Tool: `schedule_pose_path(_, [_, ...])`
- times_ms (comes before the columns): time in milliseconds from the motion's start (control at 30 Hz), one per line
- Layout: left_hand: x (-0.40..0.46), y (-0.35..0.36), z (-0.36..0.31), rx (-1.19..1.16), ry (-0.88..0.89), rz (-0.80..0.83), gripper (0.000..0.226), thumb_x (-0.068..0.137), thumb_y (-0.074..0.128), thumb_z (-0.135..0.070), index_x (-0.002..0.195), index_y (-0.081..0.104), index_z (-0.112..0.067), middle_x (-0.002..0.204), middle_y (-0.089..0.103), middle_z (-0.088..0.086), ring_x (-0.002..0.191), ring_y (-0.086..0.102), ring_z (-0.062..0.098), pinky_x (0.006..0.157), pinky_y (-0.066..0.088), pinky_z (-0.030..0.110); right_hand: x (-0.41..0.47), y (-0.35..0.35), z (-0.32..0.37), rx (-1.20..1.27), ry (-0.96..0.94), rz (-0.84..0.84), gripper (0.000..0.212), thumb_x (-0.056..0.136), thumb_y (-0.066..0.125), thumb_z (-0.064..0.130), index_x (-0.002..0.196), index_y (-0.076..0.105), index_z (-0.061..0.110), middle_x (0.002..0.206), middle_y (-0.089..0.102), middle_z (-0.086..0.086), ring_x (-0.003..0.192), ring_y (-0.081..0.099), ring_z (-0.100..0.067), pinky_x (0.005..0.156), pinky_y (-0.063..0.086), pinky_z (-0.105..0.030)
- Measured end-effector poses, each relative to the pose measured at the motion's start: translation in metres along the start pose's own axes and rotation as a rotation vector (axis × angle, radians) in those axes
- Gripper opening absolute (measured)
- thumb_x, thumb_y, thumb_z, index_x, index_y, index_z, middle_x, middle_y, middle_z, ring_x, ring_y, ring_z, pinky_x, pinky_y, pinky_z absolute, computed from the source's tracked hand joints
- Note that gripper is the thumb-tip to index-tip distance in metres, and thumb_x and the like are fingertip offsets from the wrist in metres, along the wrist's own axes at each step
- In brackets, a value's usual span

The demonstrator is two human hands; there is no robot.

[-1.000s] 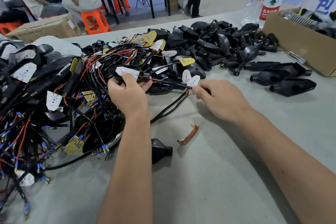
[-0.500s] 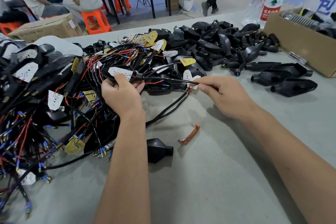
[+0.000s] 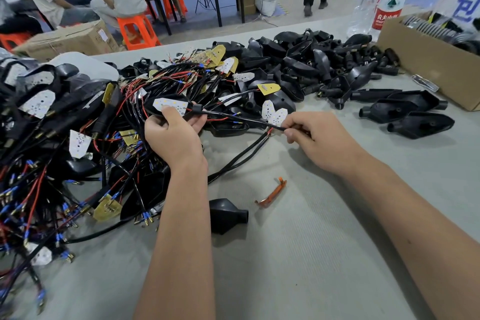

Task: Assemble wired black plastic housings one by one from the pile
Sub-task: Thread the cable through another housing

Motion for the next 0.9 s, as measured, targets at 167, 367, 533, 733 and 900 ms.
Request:
schedule_pose_path(167, [0.0006,0.0009,0.0010,0.022,0.006,0.015,0.014,0.105,0.046,-0.013,0.108,0.052,-0.001,0.102,0.067,0.022,0.070,0.078,0.026,0.064,0.063,0.035,-0.0014,-0.0021,0.0054,0.081,-0.039,-0.122,0.007,0.098,0.068,0.021,0.097,0.075,0.021,0.055,0.050,0.011,0.055,0.046,-0.008,0.058,0.034,-0.016])
schedule_pose_path(367, [-0.0011,0.0023,0.0028,0.038,-0.005,0.023,0.013,0.105,0.047,-0.015,0.105,0.052,-0.003,0.107,0.068,0.029,0.070,0.078,0.028,0.064,0.063,0.035,-0.0018,-0.0016,0.0078,0.173,-0.003,-0.154,0.010,0.098,0.070,0.019,0.098,0.080,0.019,0.056,0.058,0.026,0.053,0.051,0.002,0.057,0.035,-0.009])
schedule_pose_path(533, [-0.0013,0.0024,0.0019,0.036,-0.002,0.009,0.018,0.106,0.046,-0.015,0.111,0.053,0.002,0.105,0.067,0.024,0.069,0.078,0.026,0.064,0.063,0.034,-0.0029,-0.0007,0.0088,-0.005,-0.025,-0.120,0.012,0.100,0.065,0.037,0.099,0.075,0.029,0.054,0.053,0.011,0.056,0.050,-0.008,0.057,0.038,-0.029])
schedule_pose_path(733, [-0.0046,0.0010,-0.0020,0.063,-0.001,-0.023,0.011,0.099,0.050,-0.015,0.089,0.051,-0.010,0.088,0.063,0.010,0.073,0.075,0.031,0.063,0.064,0.037,-0.0016,0.0015,0.0092,-0.071,-0.074,-0.080,0.011,0.101,0.061,0.014,0.094,0.069,0.013,0.068,0.053,0.020,0.070,0.053,0.003,0.063,0.032,-0.015])
schedule_pose_path(900, [-0.0031,-0.0011,-0.0009,0.085,-0.008,-0.025,0.015,0.100,0.057,-0.025,0.096,0.059,-0.010,0.090,0.062,0.005,0.079,0.073,0.026,0.062,0.064,0.038,-0.0023,-0.0041,0.0019,-0.120,-0.072,-0.100,0.011,0.101,0.063,0.022,0.103,0.075,0.021,0.073,0.060,0.015,0.070,0.053,-0.009,0.068,0.041,-0.031])
Point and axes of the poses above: each hand's wrist, its own x-axis towards the middle knuckle, its own y-axis out of the palm, z = x × y, the point moved 4 cm from there along x, towards the middle knuckle
